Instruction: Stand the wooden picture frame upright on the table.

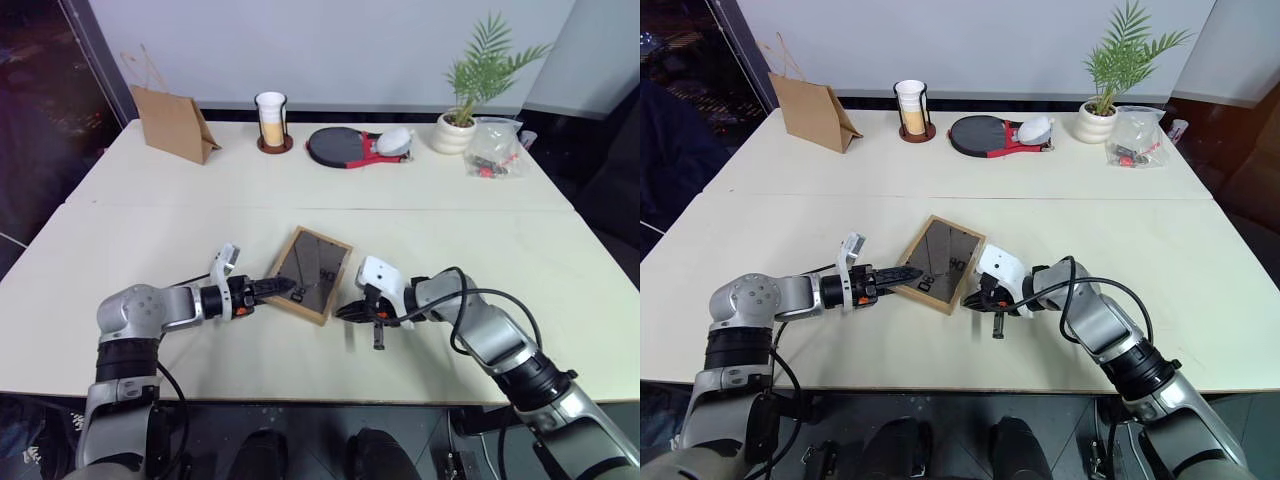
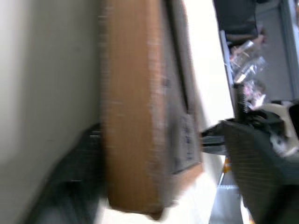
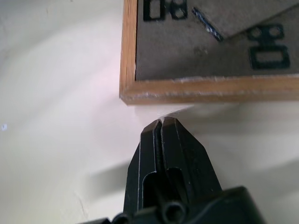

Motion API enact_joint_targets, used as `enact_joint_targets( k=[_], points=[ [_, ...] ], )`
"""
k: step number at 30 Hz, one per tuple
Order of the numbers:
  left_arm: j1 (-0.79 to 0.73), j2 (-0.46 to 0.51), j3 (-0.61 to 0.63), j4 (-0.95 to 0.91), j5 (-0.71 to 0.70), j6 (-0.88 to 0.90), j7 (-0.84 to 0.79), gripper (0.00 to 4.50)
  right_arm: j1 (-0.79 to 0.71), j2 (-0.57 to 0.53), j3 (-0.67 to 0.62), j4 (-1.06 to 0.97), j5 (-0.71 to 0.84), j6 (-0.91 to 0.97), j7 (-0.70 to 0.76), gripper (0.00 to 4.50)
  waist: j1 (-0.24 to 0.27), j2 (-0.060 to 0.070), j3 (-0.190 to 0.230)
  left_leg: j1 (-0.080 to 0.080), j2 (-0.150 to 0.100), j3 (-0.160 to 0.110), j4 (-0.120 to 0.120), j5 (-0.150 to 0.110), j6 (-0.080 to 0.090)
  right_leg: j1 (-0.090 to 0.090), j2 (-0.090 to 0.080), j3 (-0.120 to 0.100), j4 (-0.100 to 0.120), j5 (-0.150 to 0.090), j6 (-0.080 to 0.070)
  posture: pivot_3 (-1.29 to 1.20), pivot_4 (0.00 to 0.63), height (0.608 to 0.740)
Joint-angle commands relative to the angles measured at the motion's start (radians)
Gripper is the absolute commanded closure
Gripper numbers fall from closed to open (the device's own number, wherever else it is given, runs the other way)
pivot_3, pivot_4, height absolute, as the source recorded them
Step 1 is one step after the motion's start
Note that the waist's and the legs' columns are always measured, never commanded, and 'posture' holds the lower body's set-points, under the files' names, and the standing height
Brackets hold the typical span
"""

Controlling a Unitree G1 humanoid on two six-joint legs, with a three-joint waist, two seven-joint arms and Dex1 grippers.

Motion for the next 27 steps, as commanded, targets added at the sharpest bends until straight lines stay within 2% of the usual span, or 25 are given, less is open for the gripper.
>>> enact_joint_targets(
  k=[1, 3, 8, 11, 13, 18, 22, 27],
  points=[
    [0.007, -0.010, -0.005, 0.005, -0.003, 0.006, -0.004, 3.05, -0.004, -0.007, -0.029, -0.054, 0.012, 0.001, -0.002, 4.50, 0.003, 0.000, 0.000, 0.000, 0.000, 0.000, -0.001, 0.000, 0.000, -0.001, 0.000, 0.000, 0.000, 0.000, 0.000, 0.00, 0.150, 0.740],
    [0.007, -0.014, 0.012, 0.006, -0.026, 0.025, -0.009, 3.37, -0.002, -0.013, -0.037, -0.067, 0.013, 0.008, -0.003, 4.50, 0.003, 0.000, 0.000, -0.001, 0.000, -0.002, -0.001, 0.000, 0.000, 0.000, -0.001, -0.001, 0.000, 0.001, 0.002, 0.00, 0.150, 0.740],
    [0.042, -0.058, 0.142, -0.072, -0.169, 0.146, -0.012, 3.42, 0.033, -0.074, -0.122, -0.140, 0.043, 0.036, -0.008, 4.50, 0.002, 0.000, 0.000, -0.007, -0.001, -0.001, -0.004, 0.000, 0.000, -0.006, -0.003, -0.001, -0.002, 0.001, 0.002, 0.00, 0.150, 0.740],
    [0.095, -0.127, 0.252, -0.162, -0.263, 0.231, 0.041, 3.42, 0.028, -0.102, -0.234, -0.180, 0.107, 0.100, -0.025, 4.50, 0.002, -0.001, 0.000, -0.016, -0.001, -0.001, -0.003, 0.000, 0.000, -0.016, -0.003, -0.002, -0.002, 0.002, 0.003, 0.00, 0.150, 0.740],
    [0.148, -0.174, 0.299, -0.241, -0.317, 0.251, 0.093, 3.42, 0.001, -0.117, -0.297, -0.206, 0.159, 0.162, -0.022, 4.50, 0.001, -0.001, 0.000, -0.017, -0.001, -0.001, -0.003, 0.000, 0.000, -0.016, -0.003, -0.002, -0.002, 0.002, 0.003, 0.00, 0.150, 0.740],
    [0.243, -0.282, 0.372, -0.393, -0.419, 0.227, 0.223, 3.42, -0.116, -0.102, -0.351, -0.211, 0.252, 0.314, -0.049, 4.50, -0.005, -0.001, 0.000, -0.015, 0.000, -0.001, -0.004, 0.000, 0.000, -0.016, -0.003, -0.001, -0.002, 0.002, 0.002, 0.00, 0.150, 0.740],
    [0.302, -0.342, 0.362, -0.477, -0.468, 0.150, 0.308, 3.42, -0.204, -0.050, -0.348, -0.174, 0.296, 0.384, -0.091, 3.21, 0.001, -0.001, 0.000, -0.015, 0.000, -0.001, -0.004, 0.000, 0.000, -0.016, -0.003, -0.001, -0.002, 0.002, 0.001, 0.00, 0.150, 0.740],
    [0.370, -0.397, 0.323, -0.547, -0.559, 0.047, 0.405, 3.42, -0.254, 0.019, -0.313, -0.158, 0.356, 0.440, -0.111, 0.56, 0.003, -0.001, 0.000, -0.016, -0.002, -0.001, -0.007, 0.000, 0.000, -0.016, -0.005, -0.001, -0.006, 0.002, 0.001, 0.00, 0.150, 0.740]
  ],
)
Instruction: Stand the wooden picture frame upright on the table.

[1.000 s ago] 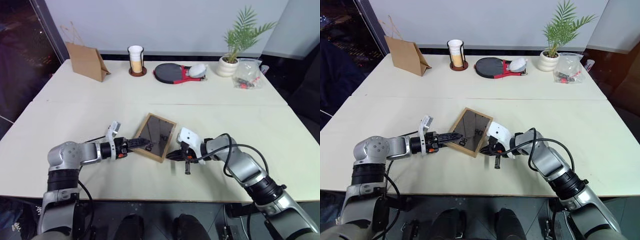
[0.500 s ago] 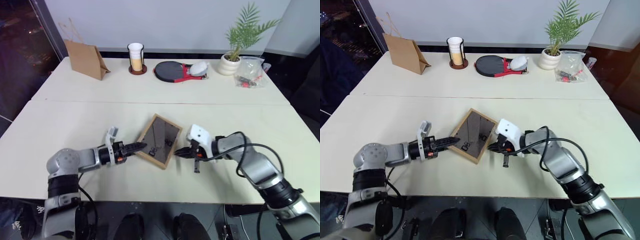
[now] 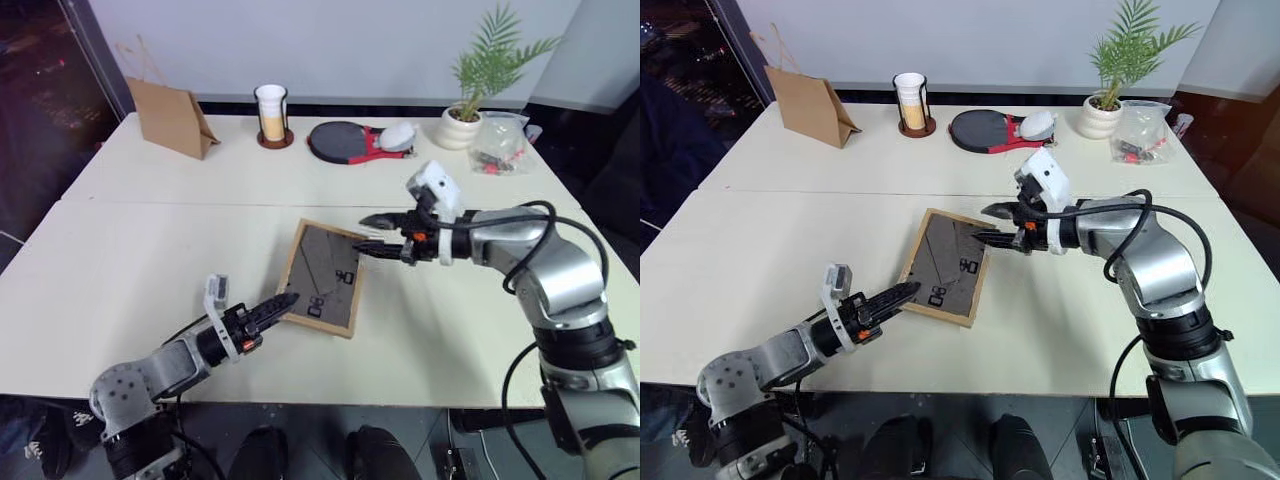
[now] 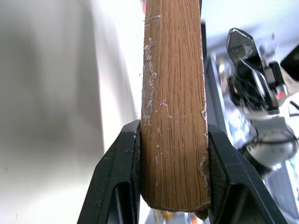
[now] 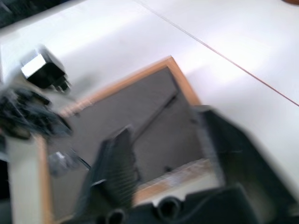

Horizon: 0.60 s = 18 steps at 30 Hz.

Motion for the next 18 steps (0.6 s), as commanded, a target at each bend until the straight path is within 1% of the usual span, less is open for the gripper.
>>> enact_joint_targets(
  k=[1, 5, 8, 14, 18],
  points=[
    [0.024, -0.011, -0.035, -0.068, -0.112, -0.069, 0.046, 3.42, -0.027, 0.023, 0.023, -0.006, 0.033, 0.019, -0.013, 0.08, 0.000, 0.000, 0.000, 0.000, 0.000, 0.000, -0.001, 0.000, 0.000, 0.000, 0.000, 0.000, -0.001, 0.000, 0.000, 0.00, 0.150, 0.740],
    [0.065, 0.008, -0.094, -0.096, -0.188, -0.131, 0.095, 3.42, -0.031, 0.068, 0.053, 0.025, 0.062, 0.035, -0.019, 0.02, -0.002, 0.000, 0.000, 0.000, -0.001, 0.000, -0.006, 0.000, 0.000, 0.000, -0.001, 0.000, -0.005, 0.000, 0.000, 0.00, 0.150, 0.740],
    [0.089, 0.040, -0.138, -0.099, -0.227, -0.172, 0.113, 3.42, -0.049, 0.105, 0.081, 0.085, 0.055, 0.022, -0.028, 0.02, -0.004, 0.000, 0.000, 0.000, -0.001, 0.001, -0.007, 0.000, 0.000, 0.000, -0.001, 0.000, -0.007, 0.001, 0.001, 0.00, 0.150, 0.740],
    [0.123, 0.117, -0.211, -0.094, -0.289, -0.250, 0.124, 3.42, -0.081, 0.143, 0.110, 0.172, 0.046, -0.013, -0.032, 0.02, -0.004, 0.000, 0.000, 0.000, -0.001, 0.001, -0.006, 0.000, 0.000, 0.000, 0.000, 0.000, -0.007, -0.001, -0.002, 0.00, 0.150, 0.740],
    [0.135, 0.154, -0.251, -0.094, -0.326, -0.301, 0.137, 3.42, -0.091, 0.157, 0.122, 0.192, 0.049, -0.022, -0.033, 0.02, -0.004, 0.000, 0.000, 0.000, -0.001, 0.001, -0.007, 0.000, 0.000, 0.000, 0.000, 0.000, -0.007, -0.001, -0.002, 0.00, 0.150, 0.740]
  ],
)
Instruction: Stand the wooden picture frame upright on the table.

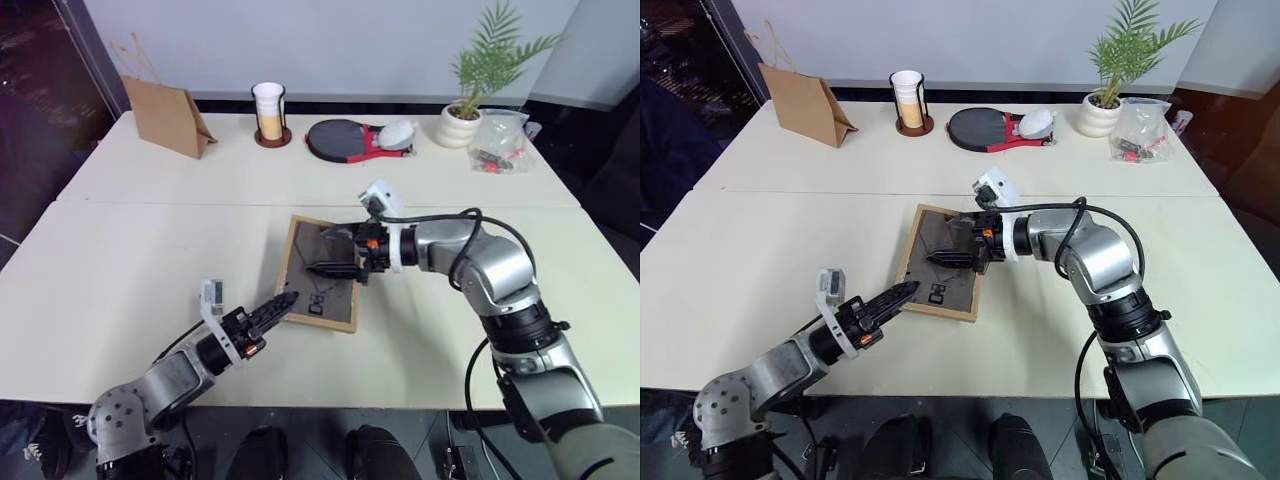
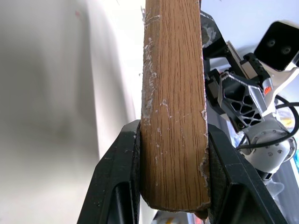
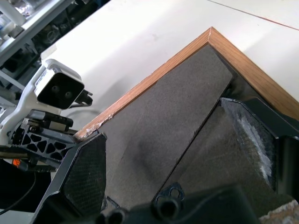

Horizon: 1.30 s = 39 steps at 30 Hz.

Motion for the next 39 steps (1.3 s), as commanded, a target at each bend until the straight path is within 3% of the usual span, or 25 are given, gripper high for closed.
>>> enact_joint_targets(
  k=[1, 28, 36, 39],
  points=[
    [0.003, 0.019, -0.043, -0.034, -0.081, -0.047, -0.004, 3.42, -0.024, 0.015, 0.000, -0.009, 0.006, -0.017, 0.001, 0.02, 0.000, 0.000, 0.000, 0.000, 0.000, 0.000, 0.000, 0.000, 0.000, 0.000, 0.000, 0.000, 0.000, 0.000, 0.000, 0.00, 0.150, 0.740],
    [0.023, 0.106, -0.175, -0.026, -0.200, -0.281, 0.074, 3.42, -0.004, -0.091, -0.104, -0.249, 0.176, 0.088, -0.001, 0.02, 0.000, 0.000, 0.000, 0.000, 0.000, 0.000, -0.001, 0.000, 0.000, 0.000, 0.000, 0.000, -0.002, 0.000, -0.001, 0.00, 0.150, 0.740],
    [0.037, 0.141, -0.195, -0.054, -0.236, -0.293, 0.063, 3.42, 0.027, -0.203, -0.103, -0.185, 0.092, -0.001, 0.009, 0.02, 0.003, 0.000, 0.000, 0.000, 0.000, 0.000, -0.001, 0.000, 0.001, 0.001, 0.000, 0.000, -0.003, -0.001, -0.001, 0.00, 0.150, 0.740],
    [0.054, 0.154, -0.196, -0.058, -0.242, -0.298, 0.051, 3.42, 0.036, -0.276, -0.133, -0.138, 0.043, -0.116, 0.040, 0.02, 0.003, 0.000, 0.000, -0.001, -0.001, 0.000, -0.001, 0.000, 0.001, 0.001, -0.001, 0.000, -0.004, -0.001, -0.001, 0.00, 0.150, 0.740]
  ],
)
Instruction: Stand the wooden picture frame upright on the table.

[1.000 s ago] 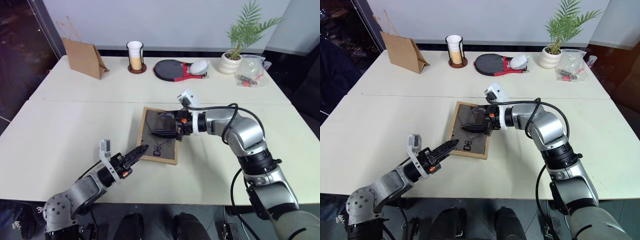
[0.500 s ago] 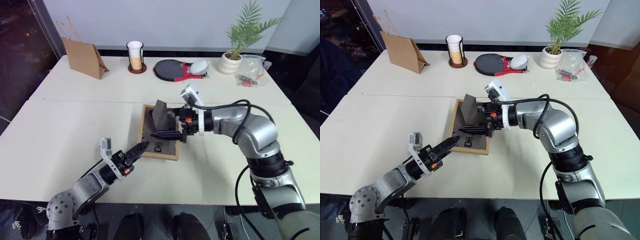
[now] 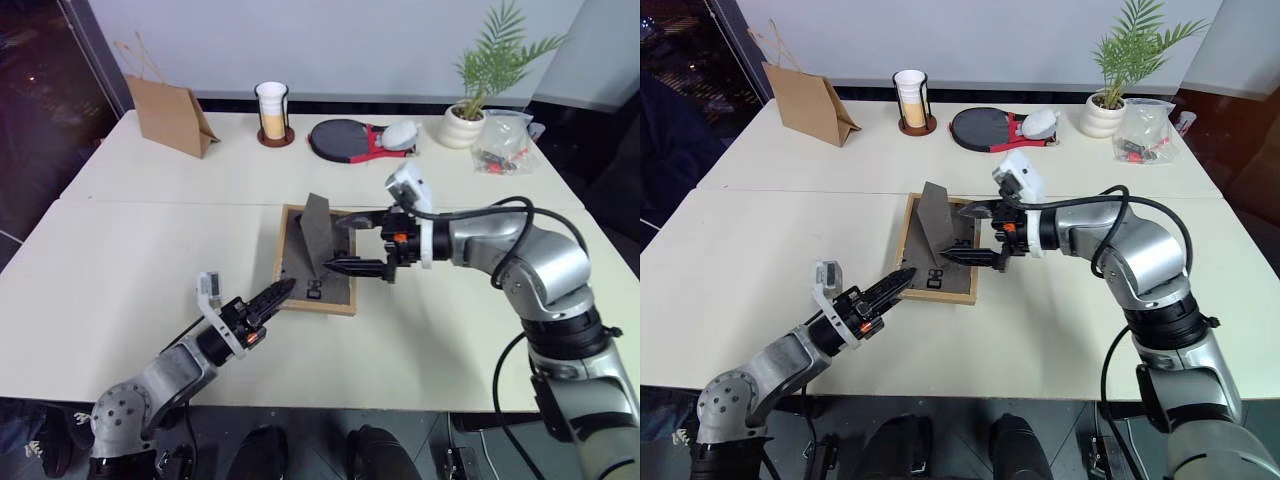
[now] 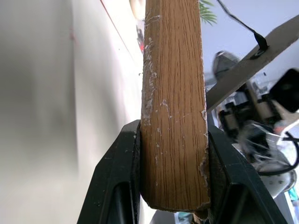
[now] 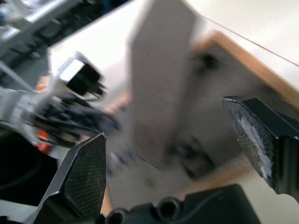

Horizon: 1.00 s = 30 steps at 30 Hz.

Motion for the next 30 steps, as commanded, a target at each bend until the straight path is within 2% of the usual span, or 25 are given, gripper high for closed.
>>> enact_joint_targets(
  k=[1, 3, 5, 7, 12, 15, 18, 22, 30],
  points=[
    [0.011, 0.013, -0.006, -0.055, -0.046, -0.011, -0.030, 3.42, -0.003, -0.078, -0.059, 0.034, -0.072, -0.167, 0.033, 0.02, 0.000, 0.000, 0.000, 0.000, 0.000, 0.000, 0.000, 0.000, 0.000, 0.000, 0.000, 0.000, 0.000, 0.000, 0.000, 0.00, 0.150, 0.740],
    [0.015, 0.020, -0.008, -0.058, -0.053, -0.015, -0.031, 3.42, -0.001, -0.113, -0.053, 0.076, -0.136, -0.283, 0.039, 0.02, 0.000, 0.000, 0.000, 0.000, 0.000, 0.000, 0.000, 0.000, 0.000, 0.000, 0.000, 0.000, 0.000, 0.000, 0.000, 0.00, 0.150, 0.740],
    [0.020, 0.028, -0.009, -0.056, -0.053, -0.016, -0.041, 3.42, -0.003, -0.136, -0.065, 0.115, -0.126, -0.273, 0.065, 0.02, -0.001, 0.000, 0.000, 0.000, 0.000, 0.000, 0.000, 0.000, 0.000, 0.000, 0.001, 0.000, -0.001, 0.000, 0.000, 0.00, 0.150, 0.740],
    [0.035, 0.037, -0.004, -0.044, -0.039, -0.011, -0.073, 3.42, -0.011, -0.132, -0.095, 0.142, -0.045, -0.131, 0.079, 0.02, -0.002, 0.000, 0.000, 0.000, 0.001, 0.001, 0.000, 0.000, 0.000, 0.000, 0.003, 0.001, -0.001, 0.000, 0.000, 0.00, 0.150, 0.740],
    [0.069, 0.064, -0.003, -0.016, 0.001, -0.002, -0.166, 3.42, -0.076, -0.016, -0.216, 0.322, 0.187, 0.269, 0.054, 0.02, -0.004, 0.000, 0.000, 0.000, 0.003, 0.001, 0.000, 0.000, 0.000, 0.000, 0.003, 0.001, 0.000, 0.000, 0.000, 0.00, 0.150, 0.740],
    [0.074, 0.074, -0.009, -0.008, 0.021, 0.002, -0.205, 3.42, -0.174, 0.055, -0.298, 0.566, 0.230, 0.421, 0.007, 0.02, -0.004, 0.001, 0.001, 0.000, 0.003, 0.001, 0.000, 0.000, 0.000, -0.001, 0.003, 0.002, -0.001, 0.000, -0.003, 0.00, 0.150, 0.740],
    [0.067, 0.080, -0.013, 0.002, 0.035, 0.004, -0.226, 3.42, -0.240, 0.103, -0.301, 0.718, 0.215, 0.475, -0.023, 0.02, -0.002, 0.001, 0.001, 0.000, 0.002, 0.001, 0.000, 0.000, 0.000, -0.001, 0.002, 0.002, -0.001, 0.000, -0.004, 0.00, 0.150, 0.740],
    [0.049, 0.074, -0.019, 0.008, 0.044, 0.000, -0.226, 3.42, -0.260, 0.156, -0.262, 0.747, 0.214, 0.520, -0.027, 0.02, -0.003, 0.001, 0.001, -0.002, 0.002, 0.001, -0.002, 0.000, 0.000, -0.003, 0.001, 0.001, -0.002, 0.000, -0.004, 0.00, 0.150, 0.740],
    [0.048, 0.045, -0.032, -0.043, 0.024, -0.025, -0.171, 3.42, -0.247, 0.218, -0.216, 0.706, 0.215, 0.533, -0.024, 0.02, -0.003, 0.001, 0.001, -0.015, 0.002, 0.001, 0.001, 0.000, 0.000, -0.015, 0.001, 0.001, 0.000, 0.003, 0.001, 0.00, 0.150, 0.740]
  ],
)
